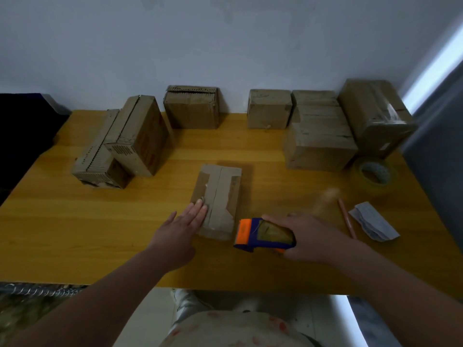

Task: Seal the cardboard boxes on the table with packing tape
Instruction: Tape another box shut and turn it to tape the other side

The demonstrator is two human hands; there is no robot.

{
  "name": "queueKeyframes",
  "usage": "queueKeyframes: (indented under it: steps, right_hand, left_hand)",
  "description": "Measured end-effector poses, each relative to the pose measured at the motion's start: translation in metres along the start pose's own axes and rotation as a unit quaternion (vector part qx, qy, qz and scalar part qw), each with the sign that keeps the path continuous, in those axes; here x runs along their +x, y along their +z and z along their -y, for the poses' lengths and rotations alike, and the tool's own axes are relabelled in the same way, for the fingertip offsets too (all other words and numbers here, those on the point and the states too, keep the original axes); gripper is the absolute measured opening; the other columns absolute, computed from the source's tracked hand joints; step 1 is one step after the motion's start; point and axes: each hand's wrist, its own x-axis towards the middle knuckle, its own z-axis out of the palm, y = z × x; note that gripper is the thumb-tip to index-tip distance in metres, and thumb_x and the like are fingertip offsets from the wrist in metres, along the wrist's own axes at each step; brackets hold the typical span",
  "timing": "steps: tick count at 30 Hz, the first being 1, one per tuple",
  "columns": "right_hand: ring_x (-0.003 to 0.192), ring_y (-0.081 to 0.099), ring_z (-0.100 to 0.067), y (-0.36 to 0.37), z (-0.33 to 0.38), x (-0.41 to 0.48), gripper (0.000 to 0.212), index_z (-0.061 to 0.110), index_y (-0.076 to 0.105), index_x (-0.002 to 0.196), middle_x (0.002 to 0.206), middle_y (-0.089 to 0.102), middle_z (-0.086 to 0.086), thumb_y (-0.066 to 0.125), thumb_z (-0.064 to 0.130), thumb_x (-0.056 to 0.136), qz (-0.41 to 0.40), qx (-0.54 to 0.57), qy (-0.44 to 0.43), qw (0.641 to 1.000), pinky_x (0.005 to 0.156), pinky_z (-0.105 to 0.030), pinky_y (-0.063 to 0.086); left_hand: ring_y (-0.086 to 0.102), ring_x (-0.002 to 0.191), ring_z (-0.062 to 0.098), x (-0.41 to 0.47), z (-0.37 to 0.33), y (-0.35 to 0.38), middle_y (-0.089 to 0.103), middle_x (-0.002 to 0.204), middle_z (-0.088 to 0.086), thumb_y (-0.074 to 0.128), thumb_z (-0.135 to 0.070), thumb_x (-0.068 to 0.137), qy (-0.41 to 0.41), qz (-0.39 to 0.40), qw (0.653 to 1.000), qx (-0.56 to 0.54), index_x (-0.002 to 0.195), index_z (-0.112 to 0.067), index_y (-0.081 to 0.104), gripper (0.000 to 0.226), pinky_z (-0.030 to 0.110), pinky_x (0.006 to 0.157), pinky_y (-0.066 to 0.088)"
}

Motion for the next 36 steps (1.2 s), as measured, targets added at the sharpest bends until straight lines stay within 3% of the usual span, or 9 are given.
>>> queueKeyframes:
  steps: [3,10,13,18,21,27,30,33,36]
  right_hand:
    - [0.096,0.045,-0.010,-0.002,0.011,0.005,0.084,0.049,0.014,0.149,0.107,0.039,0.006,0.067,0.037,0.085,-0.011,-0.036,0.004,0.999,0.073,-0.024,0.041]
    - [0.091,0.052,-0.010,-0.006,0.023,0.014,0.078,0.049,0.023,0.146,0.113,0.050,0.007,0.068,0.037,0.083,-0.001,-0.019,0.043,0.999,0.076,-0.028,0.052]
    - [0.075,0.054,-0.007,-0.010,0.022,0.020,0.073,0.048,0.033,0.144,0.100,0.049,0.011,0.068,0.028,0.084,0.026,0.038,0.069,0.997,0.061,-0.023,0.047]
    - [0.072,0.059,-0.012,-0.011,0.015,0.024,0.064,0.038,0.048,0.138,0.090,0.060,0.008,0.070,0.018,0.081,0.052,0.169,0.095,0.980,0.061,-0.026,0.046]
    - [0.068,0.054,-0.008,-0.015,0.016,0.026,0.058,0.032,0.050,0.137,0.087,0.061,0.005,0.067,0.017,0.083,0.080,0.192,0.102,0.973,0.059,-0.021,0.042]
    - [0.083,0.053,-0.011,-0.012,0.017,0.027,0.040,0.034,0.057,0.120,0.102,0.054,0.006,0.067,0.026,0.082,0.111,0.158,0.137,0.972,0.070,-0.025,0.047]
    - [0.096,0.056,-0.014,0.000,0.013,0.022,0.058,0.027,0.054,0.132,0.116,0.054,0.004,0.072,0.035,0.078,0.116,0.083,0.159,0.977,0.078,-0.027,0.052]
    - [0.102,0.059,-0.017,0.001,0.006,0.017,0.061,0.026,0.056,0.132,0.117,0.059,0.003,0.076,0.038,0.075,0.069,0.121,0.155,0.978,0.088,-0.035,0.054]
    - [0.118,0.053,-0.020,-0.004,-0.001,0.015,0.084,0.032,0.044,0.142,0.136,0.051,0.002,0.080,0.049,0.068,0.006,0.172,0.160,0.972,0.097,-0.039,0.049]
  left_hand:
    - [-0.026,0.132,0.004,0.000,-0.001,0.000,-0.035,0.143,-0.011,0.054,-0.021,0.089,-0.003,-0.003,1.000,-0.002,0.135,-0.026,-0.033,0.099,0.035,0.117,-0.003]
    - [-0.017,0.142,0.009,0.002,-0.002,0.009,-0.034,0.144,-0.010,0.050,-0.013,0.092,-0.005,-0.034,0.999,-0.025,0.136,-0.029,-0.030,0.093,0.034,0.117,0.000]
    - [-0.012,0.145,0.011,0.005,-0.003,0.011,-0.032,0.144,-0.010,0.047,-0.013,0.096,-0.008,-0.049,0.998,-0.031,0.139,-0.030,-0.027,0.087,0.033,0.117,0.002]
    - [-0.006,0.147,0.014,0.007,-0.004,0.008,-0.022,0.154,-0.009,0.043,-0.019,0.100,-0.010,-0.050,0.998,-0.030,0.151,-0.027,-0.012,0.075,0.033,0.118,0.007]
    - [-0.003,0.148,0.014,0.008,-0.006,0.006,-0.012,0.160,-0.005,0.042,-0.022,0.101,-0.013,-0.049,0.998,-0.031,0.152,-0.026,-0.007,0.071,0.035,0.119,0.010]
    - [-0.002,0.148,0.014,0.008,-0.008,0.005,-0.011,0.160,-0.005,0.042,-0.025,0.101,-0.020,-0.051,0.998,-0.013,0.152,-0.026,-0.008,0.072,0.036,0.120,0.012]
    - [-0.001,0.148,0.015,0.008,-0.008,0.003,-0.010,0.161,-0.004,0.040,-0.025,0.102,-0.021,-0.042,0.999,0.009,0.152,-0.025,-0.008,0.070,0.037,0.119,0.011]
    - [-0.003,0.148,0.015,0.008,-0.007,0.004,-0.012,0.160,-0.004,0.038,-0.026,0.102,-0.024,-0.041,0.999,0.019,0.152,-0.024,-0.010,0.069,0.039,0.119,0.008]
    - [-0.003,0.148,0.016,0.007,-0.008,0.004,-0.012,0.160,-0.002,0.038,-0.025,0.103,-0.022,-0.038,0.998,0.042,0.151,-0.023,-0.011,0.069,0.041,0.119,0.006]
